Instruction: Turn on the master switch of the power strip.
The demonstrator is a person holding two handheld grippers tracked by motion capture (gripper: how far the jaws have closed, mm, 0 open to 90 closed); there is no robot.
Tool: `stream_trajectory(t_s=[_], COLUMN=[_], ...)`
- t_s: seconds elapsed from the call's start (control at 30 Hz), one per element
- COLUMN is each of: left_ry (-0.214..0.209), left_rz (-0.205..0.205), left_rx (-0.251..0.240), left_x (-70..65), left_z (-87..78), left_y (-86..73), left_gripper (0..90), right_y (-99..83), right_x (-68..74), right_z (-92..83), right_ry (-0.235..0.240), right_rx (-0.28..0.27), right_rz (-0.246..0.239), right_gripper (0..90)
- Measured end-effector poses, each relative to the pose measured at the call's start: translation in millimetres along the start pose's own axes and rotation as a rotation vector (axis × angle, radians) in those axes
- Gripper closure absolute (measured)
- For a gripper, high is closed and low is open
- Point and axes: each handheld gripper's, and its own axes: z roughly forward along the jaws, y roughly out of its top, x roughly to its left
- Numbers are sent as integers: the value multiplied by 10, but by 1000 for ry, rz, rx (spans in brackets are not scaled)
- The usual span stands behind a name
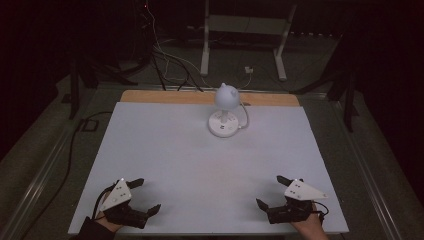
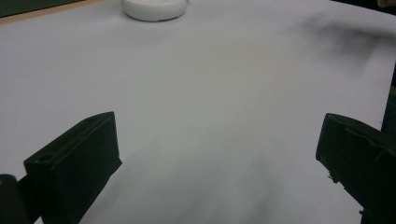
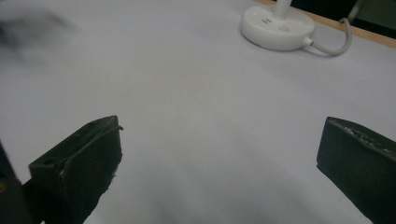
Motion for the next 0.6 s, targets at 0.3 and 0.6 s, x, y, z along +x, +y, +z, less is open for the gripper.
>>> stream_trajectory(t_s=[0.3,0.6], left_ry=[-5,-8], left_rz=[0,0], left_rx=[-6,-8], left_x=[-6,-9], left_z=[-4,-6], left_y=[7,13], left_gripper=[1,1], right_y=[176,369], right_x=[5,-26], right_z=[7,11], right_ry=[22,34], right_rx=[3,-16], right_rz=[-9,-19], right_gripper=[0,0])
